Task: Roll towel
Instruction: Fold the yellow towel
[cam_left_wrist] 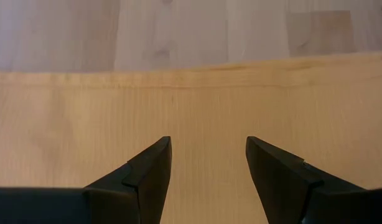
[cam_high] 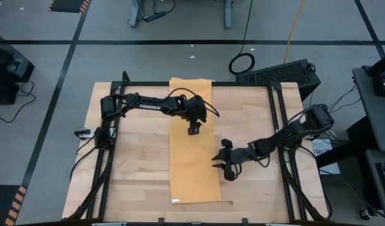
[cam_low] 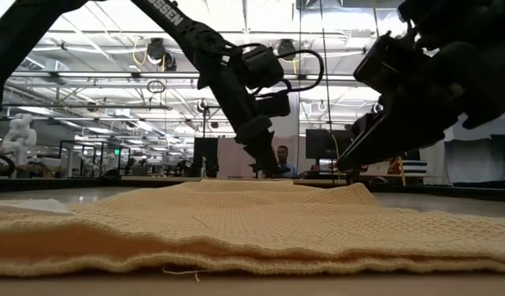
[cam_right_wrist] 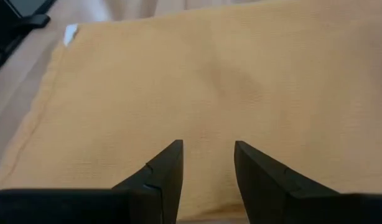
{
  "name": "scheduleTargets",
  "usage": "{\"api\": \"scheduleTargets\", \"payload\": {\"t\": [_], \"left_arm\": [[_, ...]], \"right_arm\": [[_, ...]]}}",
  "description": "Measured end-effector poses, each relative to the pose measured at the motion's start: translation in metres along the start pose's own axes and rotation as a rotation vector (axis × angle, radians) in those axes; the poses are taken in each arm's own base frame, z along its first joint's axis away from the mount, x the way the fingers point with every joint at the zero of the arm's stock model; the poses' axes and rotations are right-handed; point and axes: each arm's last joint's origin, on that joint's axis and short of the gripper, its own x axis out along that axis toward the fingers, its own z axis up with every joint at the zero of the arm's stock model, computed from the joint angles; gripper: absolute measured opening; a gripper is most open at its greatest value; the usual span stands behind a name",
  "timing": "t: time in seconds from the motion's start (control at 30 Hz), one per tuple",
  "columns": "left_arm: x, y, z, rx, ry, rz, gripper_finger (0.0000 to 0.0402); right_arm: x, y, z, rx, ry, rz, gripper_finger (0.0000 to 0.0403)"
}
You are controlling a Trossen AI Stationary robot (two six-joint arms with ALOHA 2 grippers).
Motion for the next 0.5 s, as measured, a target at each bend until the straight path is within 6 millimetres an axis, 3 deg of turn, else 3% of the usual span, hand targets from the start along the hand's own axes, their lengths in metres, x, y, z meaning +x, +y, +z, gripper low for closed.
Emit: {"api": "scheduleTargets", "payload": {"t": [0.23,0.5], "left_arm": [[0.006,0.000,-0.001,0.012,-0.016,-0.026,0.0214],[0.031,-0.008,-0.010,0.000,0.029,-0.045,0.0214]], "right_arm": [[0.019,0.010,-0.012,-0.026,-0.078,0.006,0.0116],[0.043,0.020,-0.018,-0.089,-0.007,0.008,0.0013]]}}
